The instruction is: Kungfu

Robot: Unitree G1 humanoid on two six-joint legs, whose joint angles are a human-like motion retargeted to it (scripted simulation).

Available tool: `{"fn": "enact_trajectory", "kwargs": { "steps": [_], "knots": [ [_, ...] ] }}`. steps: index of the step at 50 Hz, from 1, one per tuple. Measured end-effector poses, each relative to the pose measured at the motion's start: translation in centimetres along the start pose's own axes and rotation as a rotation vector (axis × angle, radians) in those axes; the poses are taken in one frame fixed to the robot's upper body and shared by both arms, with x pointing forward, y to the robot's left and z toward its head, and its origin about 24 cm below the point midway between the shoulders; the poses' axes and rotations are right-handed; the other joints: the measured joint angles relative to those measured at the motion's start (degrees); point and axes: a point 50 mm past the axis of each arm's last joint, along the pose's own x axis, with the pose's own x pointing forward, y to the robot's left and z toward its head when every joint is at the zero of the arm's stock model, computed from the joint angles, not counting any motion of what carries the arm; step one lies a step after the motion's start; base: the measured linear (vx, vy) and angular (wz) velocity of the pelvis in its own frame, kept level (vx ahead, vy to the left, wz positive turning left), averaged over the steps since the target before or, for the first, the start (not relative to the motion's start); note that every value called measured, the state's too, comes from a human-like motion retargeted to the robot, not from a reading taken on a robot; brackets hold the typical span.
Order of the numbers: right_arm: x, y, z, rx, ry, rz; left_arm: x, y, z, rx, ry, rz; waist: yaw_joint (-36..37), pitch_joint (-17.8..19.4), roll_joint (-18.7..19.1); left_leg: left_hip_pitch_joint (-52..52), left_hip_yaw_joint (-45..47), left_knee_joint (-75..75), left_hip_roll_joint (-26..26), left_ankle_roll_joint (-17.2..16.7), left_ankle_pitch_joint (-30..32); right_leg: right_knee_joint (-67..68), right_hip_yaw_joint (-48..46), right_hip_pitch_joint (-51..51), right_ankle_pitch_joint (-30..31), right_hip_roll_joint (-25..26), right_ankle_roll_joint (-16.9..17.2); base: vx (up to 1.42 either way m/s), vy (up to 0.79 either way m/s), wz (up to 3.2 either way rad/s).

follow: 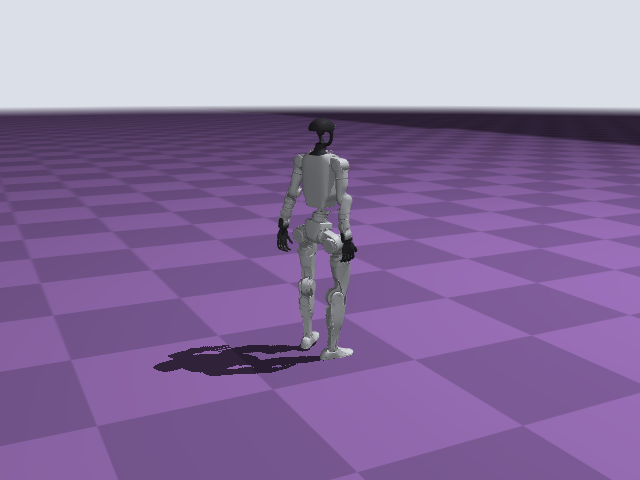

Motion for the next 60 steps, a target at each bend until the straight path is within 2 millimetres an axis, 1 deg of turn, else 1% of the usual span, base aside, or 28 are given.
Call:
{"fn": "enact_trajectory", "kwargs": {
  "steps": [2, 3, 5, 7, 8, 10, 13, 17, 20, 22, 24, 27, 30, 32, 35, 38, 41, 44, 46, 48, 50, 52, 54, 55, 56, 57, 58, 60],
  "knots": [
    [0.0, -0.3, 0.5, 0.043, -0.022, -0.041, 0.4, -1.7, 1.2, -0.106, -0.096, -0.02, 0.4, 1.0, 0.8, 0.4, 0.8, -0.2, 0.5, 0.2, 0.1, 1.0, 2.0, -0.3, -0.4, 0.1, 1.1, -0.15, 0.07, -0.38],
    [0.0, -0.5, 0.8, 0.072, -0.037, -0.068, 0.5, -2.3, 1.7, -0.172, -0.142, -0.029, 0.0, 1.3, 1.2, 0.5, 0.9, -0.3, 0.7, 0.4, 0.1, 1.4, 2.8, -0.4, -0.6, 0.3, 0.9, -0.13, 0.04, -0.08],
    [0.1, -0.6, 1.3, 0.159, -0.078, -0.092, 0.6, -3.5, 2.7, -0.33, -0.223, -0.036, -1.9, 1.5, 2.3, 0.4, -0.1, -0.5, 1.1, 0.5, 0.2, 1.6, 1.1, -0.3, -1.3, 0.4, -1.2, -0.09, 0.0, 0.29],
    [0.1, -0.3, 1.4, 0.283, -0.123, -0.061, 0.7, -4.3, 3.7, -0.506, -0.281, -0.041, -3.4, 1.3, 2.6, 0.1, -1.1, -0.3, 1.5, 0.2, 0.4, 0.5, -4.3, 0.9, -1.6, -0.3, -4.2, -0.08, -0.07, 0.38],
    [0.1, 0.0, 1.2, 0.353, -0.14, -0.036, 0.7, -4.5, 4.2, -0.589, -0.302, -0.052, -3.6, 1.2, 2.5, 0.2, -1.4, -0.2, 1.6, 0.0, 0.5, -0.3, -6.6, 1.6, -0.6, -0.5, -5.4, -0.06, -0.14, 0.16],
    [0.0, 0.4, 0.4, 0.496, -0.161, 0.009, 0.6, -5.0, 5.0, -0.742, -0.342, -0.089, -2.2, 1.0, 1.5, 0.7, -0.6, 0.0, 1.7, -0.5, 0.5, -1.1, -5.5, 2.3, 0.1, -0.6, -5.7, 0.01, -0.18, -0.16],
    [-0.3, 0.6, -0.8, 0.73, -0.192, 0.054, 0.5, -5.6, 6.5, -0.963, -0.417, -0.191, 0.4, 0.5, 0.4, 0.9, 0.1, 0.2, 2.0, -1.0, 0.7, -1.8, -3.1, 2.0, 0.3, -0.2, -4.7, 0.01, -0.16, -0.18],
    [-0.4, 0.4, -0.5, 0.978, -0.275, 0.047, 0.0, -6.2, 8.8, -1.358, -0.579, -0.369, 0.6, 0.9, 0.5, 1.5, 0.7, 0.1, 2.7, -1.5, 1.0, -2.9, -3.8, 2.8, 0.5, 0.6, -5.4, -0.06, -0.09, -0.14],
    [-0.5, -0.1, -0.2, 1.177, -0.365, 0.005, -0.4, -6.3, 9.7, -1.655, -0.696, -0.5, -1.0, 0.4, 1.3, 1.5, 0.3, -0.2, 2.9, -1.6, 1.4, -3.5, -3.3, 3.1, 0.4, 1.4, -5.8, -0.03, -0.08, 0.1],
    [-0.5, -0.4, 0.1, 1.312, -0.433, -0.012, -0.5, -5.9, 9.8, -1.776, -0.751, -0.533, -1.7, 0.2, 1.6, 1.5, 0.0, -0.2, 3.2, -1.8, 1.7, -3.7, -3.1, 3.2, 0.4, 1.7, -6.0, -0.05, -0.07, 0.12],
    [-0.5, -0.7, 0.6, 1.435, -0.503, -0.016, -0.6, -5.2, 9.7, -1.832, -0.78, -0.518, -1.8, 0.5, 1.8, 1.6, -0.1, -0.1, 3.5, -2.0, 1.9, -3.7, -3.1, 3.3, 0.4, 2.0, -6.2, -0.06, -0.08, 0.0],
    [-0.6, -1.2, 1.2, 1.571, -0.591, -0.018, -0.7, -3.8, 9.4, -1.819, -0.799, -0.463, -1.6, 1.0, 1.9, 1.8, 0.3, 0.0, 3.7, -2.1, 2.1, -3.7, -2.7, 3.3, 0.3, 2.4, -6.6, -0.07, -0.07, -0.09],
    [-0.7, -1.9, 1.5, 1.652, -0.647, -0.031, -0.8, -2.5, 8.9, -1.804, -0.828, -0.431, -1.7, 1.3, 2.1, 1.8, 0.6, 0.1, 4.0, -2.5, 2.3, -3.8, -2.4, 3.2, -0.6, 2.8, -6.4, -0.08, -0.07, -0.08],
    [-0.9, -2.4, 1.5, 1.69, -0.671, -0.047, -0.9, -1.8, 8.6, -1.834, -0.854, -0.416, -2.0, 1.3, 2.3, 1.6, 0.7, 0.3, 4.2, -2.8, 2.2, -3.6, -2.0, 2.9, -1.8, 3.1, -6.1, -0.06, -0.04, -0.02],
    [-1.1, -3.3, 1.5, 1.739, -0.706, -0.074, -1.0, -1.0, 8.3, -1.871, -0.879, -0.396, -2.2, 1.7, 2.6, 1.2, 0.6, 0.9, 4.6, -3.0, 2.2, -3.2, -1.8, 2.6, -3.3, 3.3, -5.9, -0.06, -0.03, 0.05],
    [-1.4, -4.0, 1.2, 1.767, -0.724, -0.1, -1.2, -0.5, 8.4, -1.836, -0.891, -0.392, -2.0, 2.0, 2.8, 0.8, 0.3, 1.4, 4.8, -3.2, 2.2, -3.1, -2.3, 2.7, -4.5, 3.3, -5.6, -0.07, -0.02, 0.08],
    [-1.6, -4.5, 0.8, 1.757, -0.717, -0.122, -1.3, -0.2, 8.5, -1.781, -0.89, -0.4, -1.8, 1.9, 3.0, 0.5, 0.0, 1.6, 5.0, -3.6, 2.2, -3.0, -2.7, 2.7, -5.7, 3.3, -5.3, -0.04, -0.02, 0.08],
    [-1.8, -4.9, 0.4, 1.702, -0.682, -0.143, -1.4, -0.2, 8.8, -1.709, -0.882, -0.417, -1.8, 1.9, 3.5, 0.1, -0.1, 1.8, 5.4, -4.8, 1.5, -2.7, -2.8, 2.4, -7.4, 3.6, -5.4, -0.02, 0.0, 0.03],
    [-2.0, -5.4, 0.2, 1.607, -0.639, -0.163, -1.4, -0.2, 8.8, -1.625, -0.858, -0.414, -1.8, 1.8, 3.9, -0.2, -0.1, 2.0, 5.8, -6.5, -0.3, -2.4, -3.1, 2.2, -9.0, 3.8, -5.1, 0.0, 0.0, 0.0],
    [-2.2, -6.0, 0.1, 1.403, -0.558, -0.193, -1.4, 0.1, 8.5, -1.487, -0.805, -0.373, -1.8, 1.8, 4.4, -0.8, -0.7, 2.6, 6.1, -8.7, -2.7, -2.0, -3.5, 2.1, -11.6, 4.1, -4.0, 0.0, 0.0, 0.0],
    [-2.6, -6.9, 0.1, 1.042, -0.433, -0.241, -1.4, 1.0, 8.1, -1.264, -0.706, -0.269, -1.7, 1.9, 4.7, -1.3, -2.9, 3.4, 5.8, -10.5, -5.6, -1.7, -2.9, 2.2, -14.5, 4.4, -2.4, 0.0, 0.0, 0.0],
    [-2.9, -7.8, 0.4, 0.486, -0.256, -0.27, -1.6, 2.5, 7.8, -0.873, -0.583, -0.096, -1.7, 1.5, 4.8, -2.8, -7.3, 4.5, 4.9, -10.6, -8.1, -1.2, 2.6, 0.9, -15.9, 5.9, -3.1, -0.03, -0.02, 0.23],
    [-3.0, -8.4, 0.6, -0.152, -0.072, -0.245, -2.2, 4.0, 8.3, -0.314, -0.494, 0.072, -1.9, 1.1, 4.5, -4.4, -13.3, 5.3, 3.0, -10.5, -9.7, -0.6, 9.8, -0.8, -16.1, 8.0, -4.4, -0.01, -0.05, 0.11],
    [-3.1, -8.7, 0.8, -0.483, 0.012, -0.231, -2.6, 4.6, 8.7, 0.005, -0.451, 0.144, -1.5, 1.2, 4.2, -5.1, -16.4, 5.7, 2.0, -10.6, -10.3, -0.3, 13.6, -1.6, -15.7, 9.1, -4.9, -0.03, -0.07, -0.19],
    [-3.1, -9.1, 1.8, -0.806, 0.062, -0.216, -2.9, 5.0, 9.5, 0.359, -0.397, 0.206, -1.2, 1.8, 4.0, -5.7, -19.7, 6.5, 0.7, -11.1, -10.1, -0.2, 16.1, -1.8, -14.2, 9.8, -5.3, -0.05, -0.07, -0.14],
    [-3.2, -9.5, 2.9, -1.117, 0.094, -0.212, -3.3, 5.3, 10.2, 0.714, -0.341, 0.256, -1.3, 2.5, 3.8, -6.1, -22.8, 7.2, -0.5, -11.3, -9.6, -0.2, 17.1, -1.7, -12.4, 10.1, -5.6, -0.08, -0.06, 0.21],
    [-3.2, -9.6, 4.2, -1.401, 0.093, -0.22, -3.6, 5.7, 11.0, 1.069, -0.274, 0.296, -2.0, 3.4, 3.9, -6.3, -25.7, 7.9, -1.7, -11.0, -8.4, -0.6, 15.4, -1.3, -10.0, 9.4, -5.6, -0.09, -0.02, 0.17],
    [-3.1, -9.3, 6.7, -1.858, 0.02, -0.253, -4.5, 6.5, 13.1, 1.668, -0.121, 0.4, -0.1, 4.5, 3.8, -5.9, -24.1, 8.1, -1.3, -10.1, -5.2, -1.3, 13.8, -0.7, -7.9, 9.2, -6.5, -0.08, 0.01, -0.44]
  ]
}}
